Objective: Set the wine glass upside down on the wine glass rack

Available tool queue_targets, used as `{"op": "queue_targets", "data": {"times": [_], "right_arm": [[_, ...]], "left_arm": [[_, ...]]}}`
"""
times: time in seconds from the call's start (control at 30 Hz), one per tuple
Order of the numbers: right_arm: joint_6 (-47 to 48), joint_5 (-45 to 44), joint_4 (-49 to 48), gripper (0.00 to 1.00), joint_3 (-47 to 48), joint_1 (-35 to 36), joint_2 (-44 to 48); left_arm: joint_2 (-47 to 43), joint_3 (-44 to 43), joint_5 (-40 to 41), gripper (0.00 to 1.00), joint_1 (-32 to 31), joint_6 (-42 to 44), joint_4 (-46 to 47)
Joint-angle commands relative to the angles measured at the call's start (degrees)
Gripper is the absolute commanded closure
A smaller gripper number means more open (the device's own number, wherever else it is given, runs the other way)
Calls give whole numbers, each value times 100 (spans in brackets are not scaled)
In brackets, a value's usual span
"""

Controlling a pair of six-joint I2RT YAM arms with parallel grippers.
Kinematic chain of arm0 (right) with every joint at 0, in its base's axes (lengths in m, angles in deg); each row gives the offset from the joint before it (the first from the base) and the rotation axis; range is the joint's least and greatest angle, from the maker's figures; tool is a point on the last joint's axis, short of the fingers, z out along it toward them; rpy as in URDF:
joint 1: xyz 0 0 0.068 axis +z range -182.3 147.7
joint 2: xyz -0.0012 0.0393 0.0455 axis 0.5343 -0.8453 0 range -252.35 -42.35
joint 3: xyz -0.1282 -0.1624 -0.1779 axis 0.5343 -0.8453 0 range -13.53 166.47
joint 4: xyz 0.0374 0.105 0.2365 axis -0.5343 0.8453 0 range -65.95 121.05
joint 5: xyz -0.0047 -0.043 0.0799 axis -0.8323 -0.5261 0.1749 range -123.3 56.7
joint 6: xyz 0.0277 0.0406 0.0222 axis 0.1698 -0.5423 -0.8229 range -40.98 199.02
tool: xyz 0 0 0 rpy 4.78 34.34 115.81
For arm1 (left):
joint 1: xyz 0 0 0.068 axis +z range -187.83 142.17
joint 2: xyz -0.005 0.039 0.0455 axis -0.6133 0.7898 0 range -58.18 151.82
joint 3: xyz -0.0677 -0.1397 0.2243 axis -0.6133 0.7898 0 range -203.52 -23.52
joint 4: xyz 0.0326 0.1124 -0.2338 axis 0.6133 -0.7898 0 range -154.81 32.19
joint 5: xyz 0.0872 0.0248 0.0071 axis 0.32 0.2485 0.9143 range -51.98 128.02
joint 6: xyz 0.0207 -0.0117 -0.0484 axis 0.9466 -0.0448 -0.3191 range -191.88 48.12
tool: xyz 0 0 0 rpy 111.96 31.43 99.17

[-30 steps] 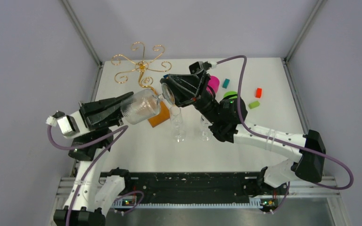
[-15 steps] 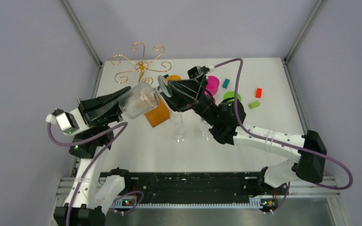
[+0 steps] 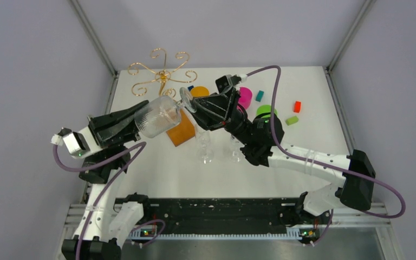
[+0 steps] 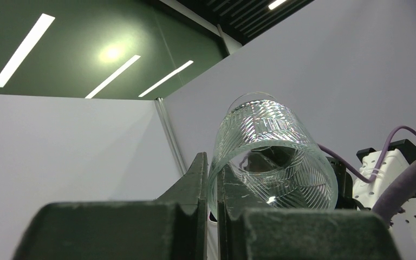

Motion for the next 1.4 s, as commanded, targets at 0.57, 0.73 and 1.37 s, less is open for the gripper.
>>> {"op": "queue_targets", "data": {"times": [0.57, 0.73, 1.37], "right_arm": [[112, 238, -472, 80, 380, 51, 86], [69, 223, -479, 100, 377, 50, 59], [-195, -43, -1383, 100, 416, 53, -189]], "left_arm": [[-92, 55, 112, 100, -18, -71, 402], [-93, 98, 65, 100, -18, -56, 398], [-104, 544, 188, 89, -18, 41, 397]]}}
